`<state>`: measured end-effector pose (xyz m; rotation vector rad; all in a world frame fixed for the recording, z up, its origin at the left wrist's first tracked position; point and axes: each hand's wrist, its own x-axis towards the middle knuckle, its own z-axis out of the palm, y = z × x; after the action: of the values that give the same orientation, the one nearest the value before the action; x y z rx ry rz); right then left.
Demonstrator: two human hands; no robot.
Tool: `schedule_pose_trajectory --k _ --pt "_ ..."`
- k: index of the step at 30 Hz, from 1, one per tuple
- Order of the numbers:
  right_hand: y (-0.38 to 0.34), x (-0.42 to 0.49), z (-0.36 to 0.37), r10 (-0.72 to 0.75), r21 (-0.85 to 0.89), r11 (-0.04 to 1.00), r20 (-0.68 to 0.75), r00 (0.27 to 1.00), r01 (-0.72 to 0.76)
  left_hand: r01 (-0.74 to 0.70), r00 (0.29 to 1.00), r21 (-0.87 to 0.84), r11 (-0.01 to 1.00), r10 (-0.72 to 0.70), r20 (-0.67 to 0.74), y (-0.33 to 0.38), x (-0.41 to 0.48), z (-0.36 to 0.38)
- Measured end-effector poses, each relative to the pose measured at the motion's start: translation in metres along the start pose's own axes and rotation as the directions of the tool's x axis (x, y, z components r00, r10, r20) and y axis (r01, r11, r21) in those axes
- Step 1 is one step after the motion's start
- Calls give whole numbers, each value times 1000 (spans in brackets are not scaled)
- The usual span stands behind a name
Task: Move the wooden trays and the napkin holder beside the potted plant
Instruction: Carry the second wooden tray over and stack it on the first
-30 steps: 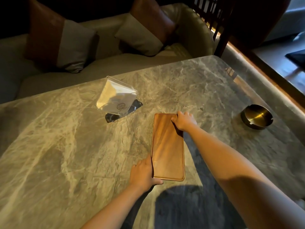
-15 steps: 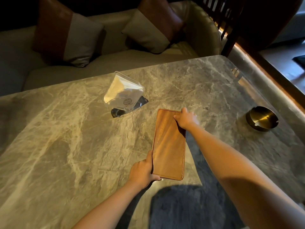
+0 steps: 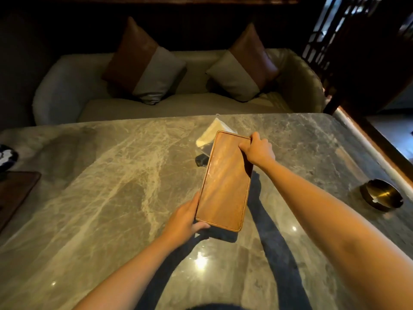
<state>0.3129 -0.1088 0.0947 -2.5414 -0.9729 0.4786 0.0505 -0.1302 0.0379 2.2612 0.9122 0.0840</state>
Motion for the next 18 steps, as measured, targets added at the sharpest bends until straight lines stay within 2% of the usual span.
schedule_pose_trajectory --k 7,13,18 --pt "-136 -25 36 -218 -8 976 40 975 218 87 987 45 995 -80 -137 -80 -53 -81" --pt "-255 -62 104 -363 26 931 177 915 364 289 946 117 950 -265 -184 -164 -116 -134" --pt "-341 -95 171 -429 83 901 315 846 426 427 884 55 903 -403 -238 -230 -171 -163"
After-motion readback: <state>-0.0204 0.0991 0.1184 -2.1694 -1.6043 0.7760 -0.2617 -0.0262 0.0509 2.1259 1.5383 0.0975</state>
